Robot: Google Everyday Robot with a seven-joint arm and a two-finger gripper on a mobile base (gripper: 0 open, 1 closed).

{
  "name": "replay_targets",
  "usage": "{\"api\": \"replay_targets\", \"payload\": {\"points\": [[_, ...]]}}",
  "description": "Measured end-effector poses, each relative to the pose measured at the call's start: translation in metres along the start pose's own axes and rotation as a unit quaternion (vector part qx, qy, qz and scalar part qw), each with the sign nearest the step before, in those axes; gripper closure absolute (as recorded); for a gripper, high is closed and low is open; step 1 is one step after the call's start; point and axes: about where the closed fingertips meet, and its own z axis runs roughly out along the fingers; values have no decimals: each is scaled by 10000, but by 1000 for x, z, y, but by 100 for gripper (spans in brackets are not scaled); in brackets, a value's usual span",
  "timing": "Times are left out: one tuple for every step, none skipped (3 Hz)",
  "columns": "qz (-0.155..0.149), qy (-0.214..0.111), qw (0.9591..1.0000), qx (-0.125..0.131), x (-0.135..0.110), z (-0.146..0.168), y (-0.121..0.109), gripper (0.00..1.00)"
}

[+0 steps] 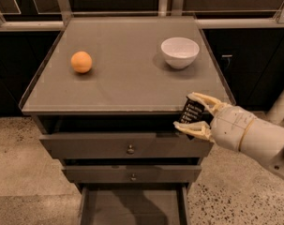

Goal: Pick rxbar chocolate from bottom drawer and place on counter

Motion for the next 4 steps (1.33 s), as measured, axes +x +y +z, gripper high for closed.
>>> {"api": "replay_targets", "payload": {"points": [[-226,-62,9997,3,-25,0,-21,100],[-346,-166,9993,-5,-35,15,-46,100],[-376,-333,9987,10,-37,48,-72,100],[-329,-542,9980,-22,-33,87,-87,100]]}}
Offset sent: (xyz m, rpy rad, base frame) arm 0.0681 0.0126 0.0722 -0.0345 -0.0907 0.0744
